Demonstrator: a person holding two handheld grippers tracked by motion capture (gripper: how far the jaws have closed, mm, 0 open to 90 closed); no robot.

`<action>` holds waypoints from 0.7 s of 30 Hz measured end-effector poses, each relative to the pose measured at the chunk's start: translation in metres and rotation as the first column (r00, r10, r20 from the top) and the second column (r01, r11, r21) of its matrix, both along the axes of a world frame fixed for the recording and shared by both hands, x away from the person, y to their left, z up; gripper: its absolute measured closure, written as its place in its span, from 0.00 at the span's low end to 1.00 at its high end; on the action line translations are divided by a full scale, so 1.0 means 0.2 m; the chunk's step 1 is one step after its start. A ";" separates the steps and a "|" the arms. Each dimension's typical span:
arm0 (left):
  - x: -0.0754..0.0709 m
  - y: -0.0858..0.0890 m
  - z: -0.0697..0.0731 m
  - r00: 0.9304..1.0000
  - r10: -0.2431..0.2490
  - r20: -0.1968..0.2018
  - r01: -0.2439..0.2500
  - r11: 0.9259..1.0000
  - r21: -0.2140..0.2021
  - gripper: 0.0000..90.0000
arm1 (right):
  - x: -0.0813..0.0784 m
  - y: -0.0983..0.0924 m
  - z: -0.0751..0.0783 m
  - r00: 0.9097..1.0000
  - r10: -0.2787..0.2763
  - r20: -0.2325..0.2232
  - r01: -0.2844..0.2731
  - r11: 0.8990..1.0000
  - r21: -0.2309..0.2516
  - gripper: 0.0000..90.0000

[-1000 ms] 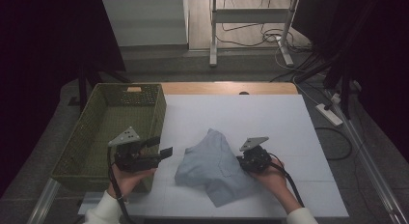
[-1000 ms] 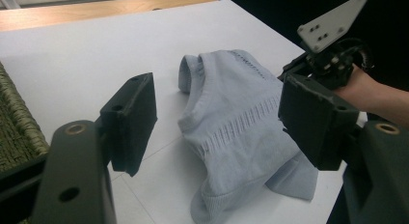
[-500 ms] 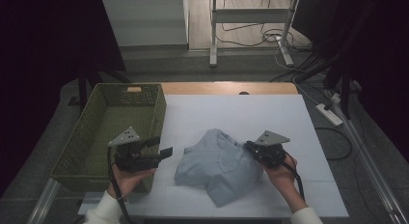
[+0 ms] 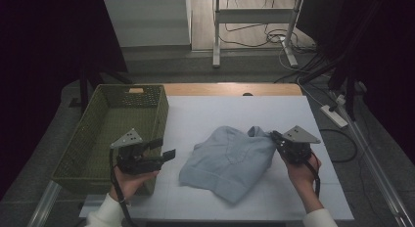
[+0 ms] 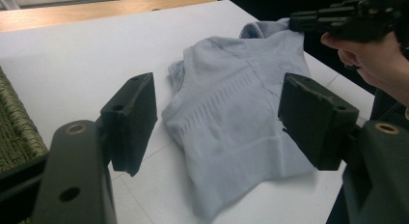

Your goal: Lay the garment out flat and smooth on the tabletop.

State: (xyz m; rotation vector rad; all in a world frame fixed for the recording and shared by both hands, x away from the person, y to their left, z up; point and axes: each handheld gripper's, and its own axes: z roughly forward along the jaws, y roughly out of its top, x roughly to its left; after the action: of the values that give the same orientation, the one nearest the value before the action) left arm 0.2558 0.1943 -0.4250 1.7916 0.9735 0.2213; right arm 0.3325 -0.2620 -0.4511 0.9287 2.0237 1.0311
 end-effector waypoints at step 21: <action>0.00 0.00 0.00 1.000 -0.003 0.001 0.003 1.000 -0.001 0.33 | -0.05 0.10 -0.03 0.990 0.103 -0.093 -0.098 0.994 0.056 0.55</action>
State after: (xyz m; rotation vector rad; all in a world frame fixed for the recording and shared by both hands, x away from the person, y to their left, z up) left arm 0.2561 0.1941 -0.4248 1.7919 0.9705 0.2199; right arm 0.3221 -0.2426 -0.4561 0.9260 2.1510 1.1173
